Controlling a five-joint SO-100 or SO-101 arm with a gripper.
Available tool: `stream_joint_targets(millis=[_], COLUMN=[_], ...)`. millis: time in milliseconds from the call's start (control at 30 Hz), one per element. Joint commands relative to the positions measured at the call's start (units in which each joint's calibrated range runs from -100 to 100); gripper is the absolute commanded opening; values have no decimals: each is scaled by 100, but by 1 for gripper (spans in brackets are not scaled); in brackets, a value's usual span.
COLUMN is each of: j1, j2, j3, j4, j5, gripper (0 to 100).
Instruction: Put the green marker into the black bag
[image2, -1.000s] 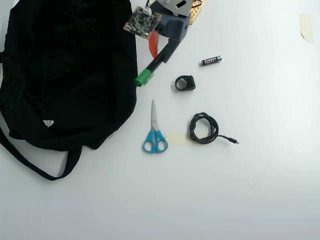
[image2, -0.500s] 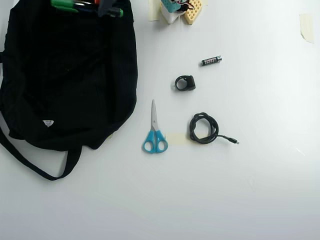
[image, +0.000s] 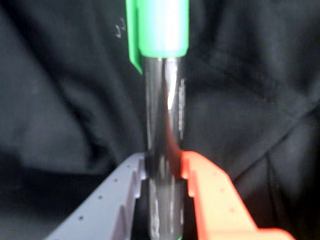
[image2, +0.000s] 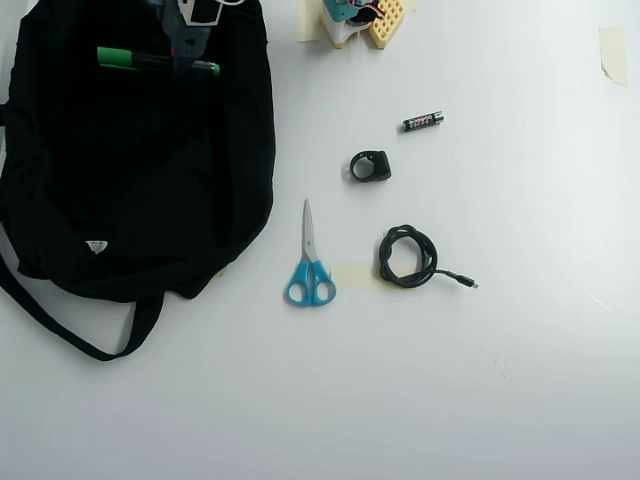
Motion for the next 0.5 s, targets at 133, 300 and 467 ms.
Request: stream_joint_targets(millis=[133,300,467], j1=[276,66,-749], j2=[884,801,660], j3=[-784,-784,-1386], j4=[-394,-334,571], j5=[-2,-23,-91], gripper=[2,26,20])
